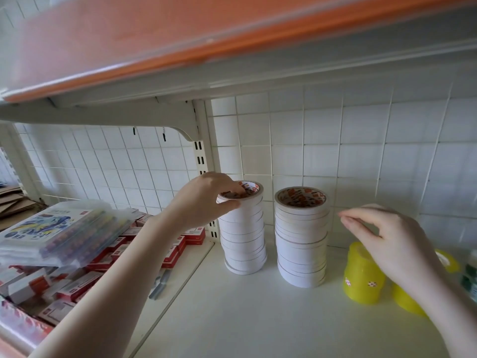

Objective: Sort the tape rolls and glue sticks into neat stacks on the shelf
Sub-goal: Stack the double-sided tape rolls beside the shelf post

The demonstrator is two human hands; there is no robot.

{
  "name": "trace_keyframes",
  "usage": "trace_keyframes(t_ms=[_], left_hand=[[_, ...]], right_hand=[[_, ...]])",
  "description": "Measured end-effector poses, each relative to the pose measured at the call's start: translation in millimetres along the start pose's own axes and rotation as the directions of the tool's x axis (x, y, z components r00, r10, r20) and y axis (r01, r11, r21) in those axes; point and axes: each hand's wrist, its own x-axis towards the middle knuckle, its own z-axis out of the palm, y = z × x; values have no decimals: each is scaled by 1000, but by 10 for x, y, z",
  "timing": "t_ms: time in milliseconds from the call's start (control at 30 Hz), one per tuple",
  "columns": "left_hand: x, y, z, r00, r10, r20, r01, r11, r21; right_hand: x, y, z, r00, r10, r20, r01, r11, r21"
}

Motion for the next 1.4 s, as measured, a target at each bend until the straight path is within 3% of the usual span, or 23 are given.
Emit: trace_keyframes(t_ms=[67, 167, 300, 533, 900, 1167, 1400], left_hand=[[-128, 30, 59, 985, 9, -172, 0, 999, 55], [-387, 149, 128, 923, -78, -376, 121, 988, 94], [-773, 372, 248, 856, -256, -450, 308, 950, 46], [-1179, 885, 442, 856, -350, -381, 368, 929, -29], [-1252, 2153, 839, 942, -207, -265, 150, 964, -221], [-974, 3865, 1209, 982, -45, -185, -18, 945, -325], [-711, 5956, 1570, 994, -23, -111, -33, 879, -475]], right_hand=[[0, 32, 3, 1000, -16, -20, 15, 998, -54], [-45, 124, -33, 997, -22, -68, 11, 987, -162], [-224, 257, -88, 989, -28, -145, -8, 970, -242], [-811, 301, -353, 975, -82, -206, -5, 921, -390], [-2014, 552, -1378, 955, 87, -283, -248, 755, -607], [-2602, 1295, -2788, 911, 118, -395, -376, 630, -680], [-3131, 2445, -4366, 899, 117, -423, -408, 580, -706]])
